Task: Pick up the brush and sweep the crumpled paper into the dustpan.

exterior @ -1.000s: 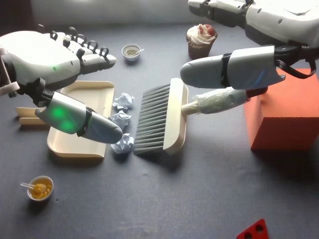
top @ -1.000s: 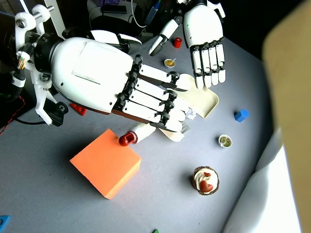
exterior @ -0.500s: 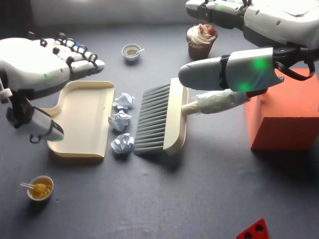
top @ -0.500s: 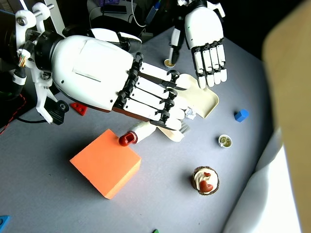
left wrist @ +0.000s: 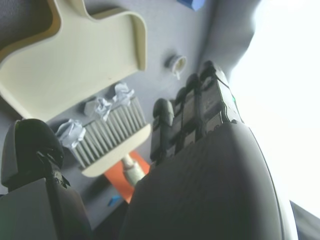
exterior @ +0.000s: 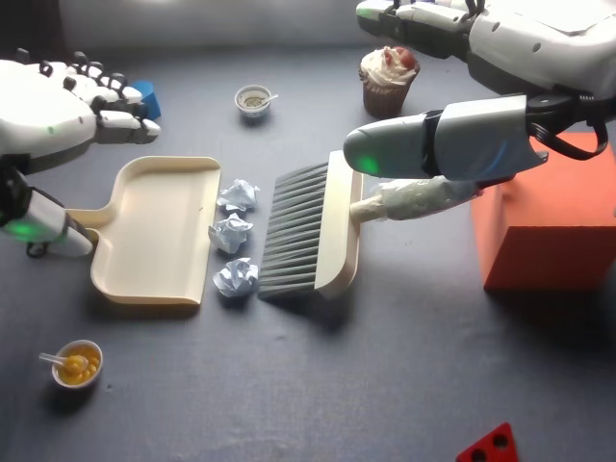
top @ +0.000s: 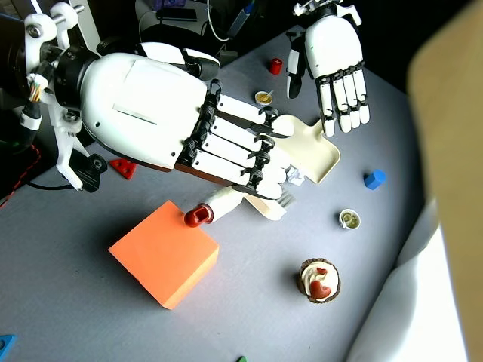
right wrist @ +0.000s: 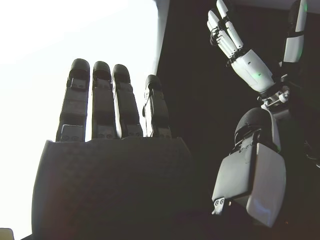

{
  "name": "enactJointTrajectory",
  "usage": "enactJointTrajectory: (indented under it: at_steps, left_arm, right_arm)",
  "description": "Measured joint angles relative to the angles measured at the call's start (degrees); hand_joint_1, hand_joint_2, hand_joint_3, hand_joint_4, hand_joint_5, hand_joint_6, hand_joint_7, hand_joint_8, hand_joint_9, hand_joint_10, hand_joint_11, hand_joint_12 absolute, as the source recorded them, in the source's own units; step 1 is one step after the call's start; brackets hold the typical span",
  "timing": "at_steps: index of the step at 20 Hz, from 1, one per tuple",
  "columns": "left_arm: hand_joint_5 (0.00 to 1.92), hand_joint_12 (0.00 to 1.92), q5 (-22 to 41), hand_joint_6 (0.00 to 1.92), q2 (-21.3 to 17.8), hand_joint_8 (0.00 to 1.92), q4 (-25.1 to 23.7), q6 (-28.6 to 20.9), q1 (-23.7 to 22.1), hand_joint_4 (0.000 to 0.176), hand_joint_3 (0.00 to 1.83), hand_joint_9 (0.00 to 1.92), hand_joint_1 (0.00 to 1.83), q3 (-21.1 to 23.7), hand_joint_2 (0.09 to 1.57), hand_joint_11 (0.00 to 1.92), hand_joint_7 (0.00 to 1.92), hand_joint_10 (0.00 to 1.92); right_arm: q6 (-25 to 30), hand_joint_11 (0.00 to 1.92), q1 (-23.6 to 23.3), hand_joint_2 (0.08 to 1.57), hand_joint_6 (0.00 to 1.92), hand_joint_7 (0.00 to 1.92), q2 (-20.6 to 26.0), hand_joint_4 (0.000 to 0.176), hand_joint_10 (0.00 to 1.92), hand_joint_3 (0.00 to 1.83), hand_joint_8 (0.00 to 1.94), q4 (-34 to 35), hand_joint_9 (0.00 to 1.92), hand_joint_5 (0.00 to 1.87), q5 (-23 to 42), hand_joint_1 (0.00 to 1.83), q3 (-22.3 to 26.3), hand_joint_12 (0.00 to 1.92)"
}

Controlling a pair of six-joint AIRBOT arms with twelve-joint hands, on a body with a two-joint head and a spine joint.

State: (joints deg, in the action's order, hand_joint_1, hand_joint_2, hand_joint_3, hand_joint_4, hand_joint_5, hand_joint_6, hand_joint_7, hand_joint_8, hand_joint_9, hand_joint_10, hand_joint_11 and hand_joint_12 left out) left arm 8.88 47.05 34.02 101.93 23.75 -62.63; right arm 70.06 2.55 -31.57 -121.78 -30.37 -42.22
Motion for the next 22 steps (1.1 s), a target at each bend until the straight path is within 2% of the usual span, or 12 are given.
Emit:
enactJointTrajectory:
  at_steps: [2, 5, 6, 7, 10, 12, 14, 15, 18, 20, 21, 22]
  left_arm:
    - [0.31, 0.03, 3.0, 0.02, 0.4, 0.00, -0.9, -3.6, 3.5, 0.089, 0.00, 0.06, 0.88, -0.6, 0.96, 0.07, 0.06, 0.00]
    - [0.32, 0.04, 5.7, 0.01, 1.2, 0.00, 2.1, -4.1, 6.6, 0.094, 0.01, 0.07, 0.85, -0.6, 0.98, 0.08, 0.06, 0.01]
    - [0.31, 0.04, 6.8, 0.01, 1.6, 0.00, 2.6, -4.1, 7.0, 0.094, 0.01, 0.07, 0.84, -1.0, 0.98, 0.08, 0.06, 0.01]
    - [0.34, 0.05, 8.2, 0.02, 2.1, 0.01, 3.3, -4.1, 7.5, 0.086, 0.00, 0.08, 0.86, -1.5, 0.97, 0.09, 0.08, 0.01]
    - [0.36, 0.05, 9.6, 0.02, 3.0, 0.01, 8.1, -0.1, 8.0, 0.078, 0.00, 0.11, 0.88, -1.8, 0.97, 0.11, 0.11, 0.01]
    - [0.35, 0.05, 10.5, 0.01, 3.8, 0.00, 10.7, 1.8, 8.9, 0.083, 0.01, 0.09, 0.85, -2.3, 0.98, 0.09, 0.08, 0.00]
    - [0.36, 0.06, 11.0, 0.01, 4.4, 0.01, 11.7, 1.9, 9.7, 0.090, 0.00, 0.11, 0.85, -2.8, 0.98, 0.11, 0.09, 0.01]
    - [0.37, 0.06, 11.5, 0.01, 4.9, 0.00, 12.1, 1.9, 10.4, 0.084, 0.00, 0.10, 0.87, -3.1, 0.97, 0.12, 0.08, 0.00]
    - [0.38, 0.07, 12.9, 0.01, 5.8, 0.01, 12.9, 1.9, 11.4, 0.088, 0.00, 0.12, 0.87, -3.8, 0.96, 0.13, 0.10, 0.01]
    - [0.38, 0.07, 13.4, 0.01, 6.5, 0.00, 13.4, 2.2, 11.5, 0.083, 0.00, 0.11, 0.88, -4.6, 0.97, 0.13, 0.10, 0.00]
    - [0.37, 0.07, 13.5, 0.00, 6.5, 0.00, 13.6, 2.5, 11.6, 0.089, 0.00, 0.11, 0.87, -4.7, 0.97, 0.12, 0.10, 0.00]
    - [0.38, 0.07, 13.7, 0.00, 6.8, 0.00, 14.5, 3.2, 11.6, 0.085, 0.00, 0.11, 0.88, -5.1, 0.97, 0.11, 0.09, 0.00]
  right_arm:
    - [0.0, 0.05, 0.0, 0.88, 0.00, 0.03, 0.0, 0.000, 0.00, 0.01, 0.00, 0.0, 0.06, 0.02, -0.1, 0.00, 0.0, 0.04]
    - [0.0, 0.07, 0.0, 0.88, 0.00, 0.05, 0.1, 0.000, 0.01, 0.00, 0.00, 0.0, 0.08, 0.03, -0.1, 0.00, 0.1, 0.04]
    - [0.0, 0.07, 0.0, 0.88, 0.01, 0.06, 0.0, 0.000, 0.01, 0.00, 0.01, 0.0, 0.09, 0.04, -0.1, 0.00, 0.1, 0.04]
    - [0.0, 0.08, 0.0, 0.89, 0.01, 0.06, 0.1, 0.000, 0.01, 0.00, 0.01, 0.0, 0.09, 0.05, -0.1, 0.00, 0.1, 0.05]
    - [0.0, 0.10, 0.0, 0.89, 0.01, 0.09, 0.1, 0.000, 0.01, 0.00, 0.01, 0.0, 0.10, 0.08, -0.2, 0.00, 0.1, 0.05]
    - [0.0, 0.12, 0.0, 0.88, 0.01, 0.09, 0.1, 0.000, 0.01, 0.00, 0.01, 0.0, 0.11, 0.08, -0.2, 0.00, 0.5, 0.05]
    - [0.0, 0.09, 0.0, 0.88, 0.00, 0.08, 0.1, 0.000, 0.00, 0.00, 0.00, 0.0, 0.10, 0.06, -0.1, 0.00, 0.5, 0.04]
    - [0.0, 0.11, 0.0, 0.89, 0.01, 0.09, 0.1, 0.000, 0.01, 0.00, 0.01, 0.0, 0.11, 0.08, -0.3, 0.00, 0.5, 0.05]
    - [0.0, 0.11, 0.0, 0.89, 0.00, 0.08, 0.1, 0.000, 0.01, 0.00, 0.00, 0.0, 0.11, 0.07, -0.2, 0.00, 0.6, 0.04]
    - [0.0, 0.12, 0.0, 0.89, 0.01, 0.09, 0.1, 0.000, 0.01, 0.00, 0.01, -0.1, 0.12, 0.08, -0.2, 0.00, 0.7, 0.05]
    - [0.0, 0.11, 0.0, 0.89, 0.00, 0.08, 0.1, 0.000, 0.01, 0.00, 0.00, -0.1, 0.12, 0.07, -0.2, 0.00, 0.7, 0.04]
    - [0.0, 0.14, 0.0, 0.89, 0.01, 0.10, 0.1, 0.000, 0.01, 0.00, 0.01, -0.1, 0.14, 0.08, -0.2, 0.00, 0.7, 0.05]
